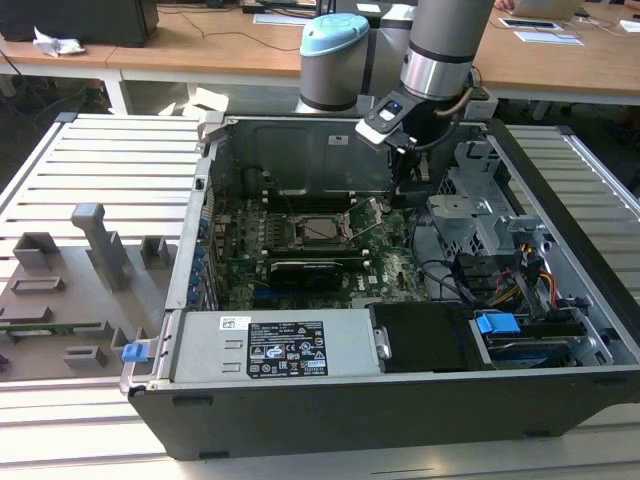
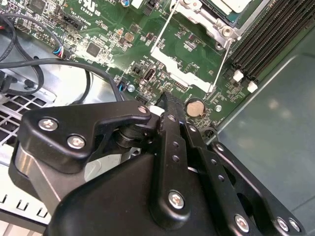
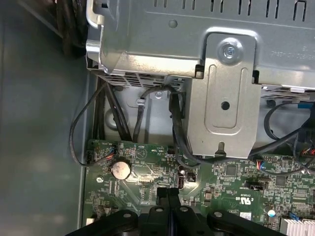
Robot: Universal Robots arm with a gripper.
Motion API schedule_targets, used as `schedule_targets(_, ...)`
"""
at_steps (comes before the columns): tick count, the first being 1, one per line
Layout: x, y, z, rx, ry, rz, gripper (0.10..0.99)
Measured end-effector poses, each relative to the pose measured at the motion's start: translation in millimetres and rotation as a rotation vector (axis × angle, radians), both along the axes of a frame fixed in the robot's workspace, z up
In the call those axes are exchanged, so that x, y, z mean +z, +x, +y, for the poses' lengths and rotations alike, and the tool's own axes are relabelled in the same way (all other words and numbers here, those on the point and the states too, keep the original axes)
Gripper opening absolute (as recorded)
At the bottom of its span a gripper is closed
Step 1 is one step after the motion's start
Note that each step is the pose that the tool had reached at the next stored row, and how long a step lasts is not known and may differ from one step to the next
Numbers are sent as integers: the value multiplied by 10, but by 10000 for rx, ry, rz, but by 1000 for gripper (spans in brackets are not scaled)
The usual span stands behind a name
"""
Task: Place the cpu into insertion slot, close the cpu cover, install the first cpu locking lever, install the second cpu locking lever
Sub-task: 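Close the cpu cover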
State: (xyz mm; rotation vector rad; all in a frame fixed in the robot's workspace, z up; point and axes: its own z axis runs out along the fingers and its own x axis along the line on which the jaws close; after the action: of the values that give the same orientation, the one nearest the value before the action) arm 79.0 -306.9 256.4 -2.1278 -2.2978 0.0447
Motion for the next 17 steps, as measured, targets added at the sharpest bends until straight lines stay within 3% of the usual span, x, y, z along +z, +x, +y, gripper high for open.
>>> schedule_targets(17,-170,-18,0,0,0,0,106)
